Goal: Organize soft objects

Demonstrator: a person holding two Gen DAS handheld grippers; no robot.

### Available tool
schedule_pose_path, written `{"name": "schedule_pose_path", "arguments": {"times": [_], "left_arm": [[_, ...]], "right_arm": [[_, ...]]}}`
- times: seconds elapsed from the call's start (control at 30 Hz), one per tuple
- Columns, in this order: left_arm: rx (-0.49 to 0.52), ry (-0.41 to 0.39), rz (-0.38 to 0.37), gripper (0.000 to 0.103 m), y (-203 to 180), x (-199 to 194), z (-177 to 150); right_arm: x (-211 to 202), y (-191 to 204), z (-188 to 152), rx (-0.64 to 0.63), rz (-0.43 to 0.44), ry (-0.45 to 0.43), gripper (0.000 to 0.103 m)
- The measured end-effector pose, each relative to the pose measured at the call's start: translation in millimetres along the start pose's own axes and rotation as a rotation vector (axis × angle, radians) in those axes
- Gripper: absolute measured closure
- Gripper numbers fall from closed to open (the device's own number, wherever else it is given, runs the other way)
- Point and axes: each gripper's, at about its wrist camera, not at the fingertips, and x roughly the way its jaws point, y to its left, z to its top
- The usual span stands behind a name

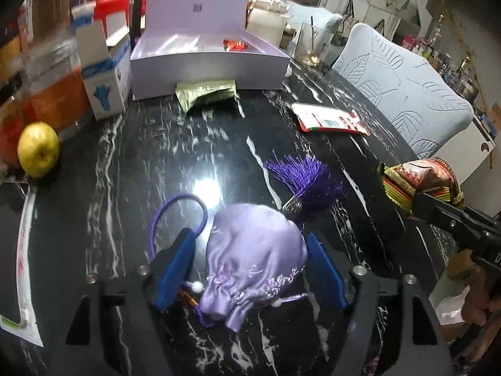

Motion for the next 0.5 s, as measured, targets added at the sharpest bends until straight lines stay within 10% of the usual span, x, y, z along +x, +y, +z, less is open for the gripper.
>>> {"name": "schedule_pose_path", "arguments": {"times": [0.5], "left_arm": [[0.048, -0.037, 0.077, 0.022, -6, 6, -3]], "right_arm": [[10, -7, -2, 0.027, -0.003, 0.021, 0.056]]}}
